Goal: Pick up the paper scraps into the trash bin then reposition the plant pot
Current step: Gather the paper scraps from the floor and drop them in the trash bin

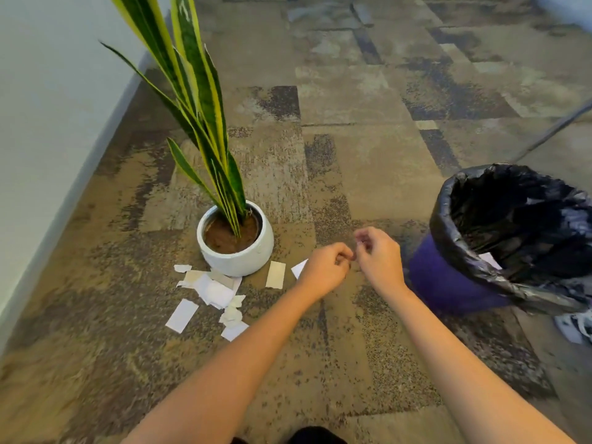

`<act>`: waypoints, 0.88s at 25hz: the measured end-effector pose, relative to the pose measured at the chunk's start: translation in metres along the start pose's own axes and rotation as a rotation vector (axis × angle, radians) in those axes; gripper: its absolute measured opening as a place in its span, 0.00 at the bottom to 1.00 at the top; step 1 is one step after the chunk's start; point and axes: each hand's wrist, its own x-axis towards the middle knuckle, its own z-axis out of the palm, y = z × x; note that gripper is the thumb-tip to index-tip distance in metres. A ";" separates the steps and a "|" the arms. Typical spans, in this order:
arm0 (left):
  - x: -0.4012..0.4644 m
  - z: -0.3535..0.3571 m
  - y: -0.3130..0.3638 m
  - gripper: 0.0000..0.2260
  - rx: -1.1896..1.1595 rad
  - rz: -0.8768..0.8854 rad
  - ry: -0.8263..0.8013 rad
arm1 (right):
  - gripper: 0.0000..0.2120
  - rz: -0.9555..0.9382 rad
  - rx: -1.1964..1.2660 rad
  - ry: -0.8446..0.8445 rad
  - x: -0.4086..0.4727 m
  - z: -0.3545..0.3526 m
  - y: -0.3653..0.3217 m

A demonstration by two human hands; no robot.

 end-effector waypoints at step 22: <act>-0.042 -0.183 -0.314 0.33 0.705 -0.470 0.071 | 0.40 -0.255 -0.519 -1.097 -0.083 0.281 -0.040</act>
